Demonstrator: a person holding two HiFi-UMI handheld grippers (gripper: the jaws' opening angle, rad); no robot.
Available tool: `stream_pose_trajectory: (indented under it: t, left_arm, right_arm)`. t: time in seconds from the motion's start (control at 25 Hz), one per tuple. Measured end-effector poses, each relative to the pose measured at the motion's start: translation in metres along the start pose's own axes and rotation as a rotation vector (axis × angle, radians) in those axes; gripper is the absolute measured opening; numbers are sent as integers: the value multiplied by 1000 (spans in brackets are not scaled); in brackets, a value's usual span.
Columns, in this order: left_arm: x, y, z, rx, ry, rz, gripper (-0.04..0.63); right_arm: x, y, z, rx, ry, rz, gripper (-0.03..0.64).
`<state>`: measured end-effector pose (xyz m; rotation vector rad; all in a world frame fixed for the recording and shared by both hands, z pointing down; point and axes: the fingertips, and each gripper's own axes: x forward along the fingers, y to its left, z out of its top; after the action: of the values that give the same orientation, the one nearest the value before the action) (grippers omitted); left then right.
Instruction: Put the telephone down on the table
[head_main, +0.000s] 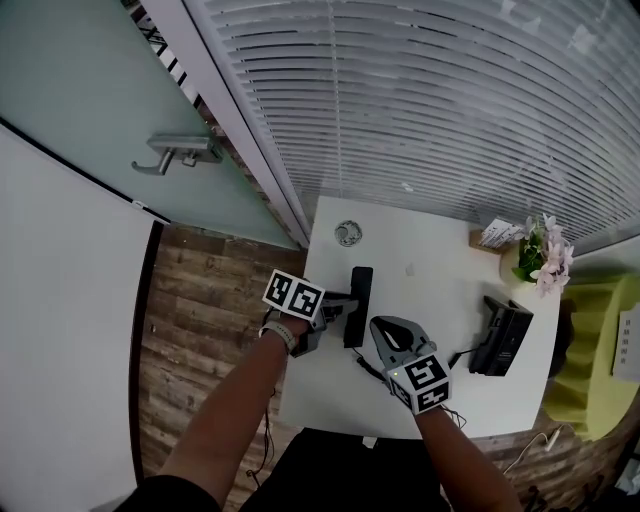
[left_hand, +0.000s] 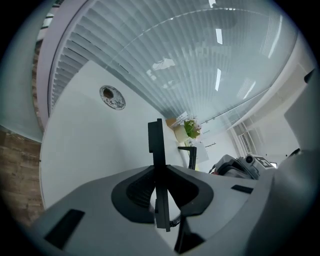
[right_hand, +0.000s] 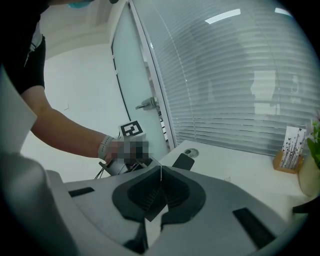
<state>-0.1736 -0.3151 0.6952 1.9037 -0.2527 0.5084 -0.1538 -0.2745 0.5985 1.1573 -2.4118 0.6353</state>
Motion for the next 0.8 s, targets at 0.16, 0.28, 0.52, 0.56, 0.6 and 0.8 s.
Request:
stream_pose_trajectory:
  t: [0.16,0.28,0.52,0.56,0.6,0.8]
  left_arm:
    - [3,9,7,7,8,30,81]
    - [6,14,11,8,9,44,86]
    - [11,22,14,-10,20,47,91]
    - [12,23,14,-14,19,47,92]
    - [12,24,15,-17,18,47,92]
    - [13,27,19,-7,21,55,94]
  right_arm:
    - [7,-7,-3,11,10,-4,23]
    - [14,-13,-2,17,9,-4,23]
    - [28,-24,4,29,11,-5,23]
    - [30,-25,5,31,11,-5,23]
    - [33,-27,6,34,12,-6,23]
    - [43,-38,11,49,9,-23,23]
